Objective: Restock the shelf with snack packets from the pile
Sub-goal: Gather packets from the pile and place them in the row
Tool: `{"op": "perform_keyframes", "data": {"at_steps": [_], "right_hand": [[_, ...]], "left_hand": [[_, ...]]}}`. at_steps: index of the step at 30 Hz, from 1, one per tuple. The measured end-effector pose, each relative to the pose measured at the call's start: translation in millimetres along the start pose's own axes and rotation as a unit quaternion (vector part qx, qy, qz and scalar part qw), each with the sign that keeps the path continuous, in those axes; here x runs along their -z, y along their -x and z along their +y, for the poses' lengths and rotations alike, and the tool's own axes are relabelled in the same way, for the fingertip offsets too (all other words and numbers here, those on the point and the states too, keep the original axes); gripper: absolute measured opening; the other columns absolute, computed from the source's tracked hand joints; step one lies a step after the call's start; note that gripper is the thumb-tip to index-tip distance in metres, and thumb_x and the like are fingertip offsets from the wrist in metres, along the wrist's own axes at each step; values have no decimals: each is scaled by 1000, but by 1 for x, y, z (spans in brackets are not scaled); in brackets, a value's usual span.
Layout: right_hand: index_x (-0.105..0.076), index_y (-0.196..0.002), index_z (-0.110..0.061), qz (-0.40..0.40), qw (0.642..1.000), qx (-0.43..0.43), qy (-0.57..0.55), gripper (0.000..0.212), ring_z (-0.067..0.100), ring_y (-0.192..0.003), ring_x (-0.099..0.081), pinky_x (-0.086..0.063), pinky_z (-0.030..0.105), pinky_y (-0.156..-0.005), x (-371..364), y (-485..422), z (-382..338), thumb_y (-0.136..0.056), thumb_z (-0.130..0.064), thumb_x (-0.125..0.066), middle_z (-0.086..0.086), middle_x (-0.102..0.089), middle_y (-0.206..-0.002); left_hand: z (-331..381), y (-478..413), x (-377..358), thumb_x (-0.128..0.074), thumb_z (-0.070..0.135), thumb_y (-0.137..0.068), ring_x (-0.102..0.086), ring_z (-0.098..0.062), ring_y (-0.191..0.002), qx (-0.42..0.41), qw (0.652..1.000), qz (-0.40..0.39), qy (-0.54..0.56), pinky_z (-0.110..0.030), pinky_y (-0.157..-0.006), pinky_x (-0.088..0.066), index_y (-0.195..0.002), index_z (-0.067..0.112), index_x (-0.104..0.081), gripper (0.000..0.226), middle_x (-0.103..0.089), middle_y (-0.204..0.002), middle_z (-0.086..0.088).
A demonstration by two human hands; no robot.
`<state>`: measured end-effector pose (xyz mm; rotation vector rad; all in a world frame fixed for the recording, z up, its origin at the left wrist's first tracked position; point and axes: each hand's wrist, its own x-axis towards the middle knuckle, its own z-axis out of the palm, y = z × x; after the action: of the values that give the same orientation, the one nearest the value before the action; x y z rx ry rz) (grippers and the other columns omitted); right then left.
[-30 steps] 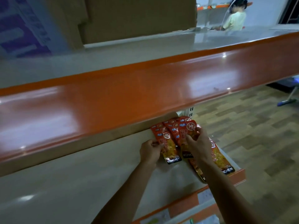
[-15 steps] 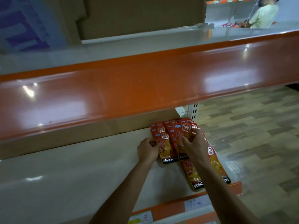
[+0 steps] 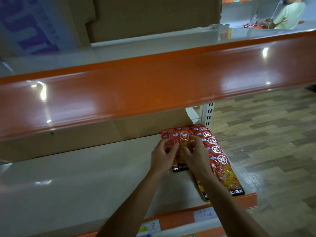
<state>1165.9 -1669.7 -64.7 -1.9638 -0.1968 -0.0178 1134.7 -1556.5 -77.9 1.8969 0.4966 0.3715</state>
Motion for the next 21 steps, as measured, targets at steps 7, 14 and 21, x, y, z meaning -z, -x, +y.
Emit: {"op": "perform_keyframes", "data": {"at_steps": [7,14,21], "right_hand": [[-51,-131,-10,22,979,81,183,39,24,-121,-48,-38,31,-98,3,3,10,-93,-9,-52,9,-56,-129],[-46,-138,-17,-24,938,96,333,42,22,-144,-21,-15,38,-118,3,5,32,-97,-21,-41,2,-40,-149],[-46,-138,-18,-41,947,81,307,41,23,-145,-20,-15,40,-119,1,7,36,-100,-29,-38,4,-38,-150]], "left_hand": [[-15,7,10,-71,27,-86,-69,-11,-89,43,998,41,19,-34,-83,-57,-113,25,-59,30,-72,-102,-1],[-25,19,9,-73,21,-84,-68,-11,-87,50,998,25,-19,-30,-79,-57,-113,17,-61,31,-71,-102,-1],[-22,23,0,-75,29,-82,-66,-11,-90,36,993,34,-108,-29,-81,-56,-113,16,-62,36,-70,-102,1]]}}
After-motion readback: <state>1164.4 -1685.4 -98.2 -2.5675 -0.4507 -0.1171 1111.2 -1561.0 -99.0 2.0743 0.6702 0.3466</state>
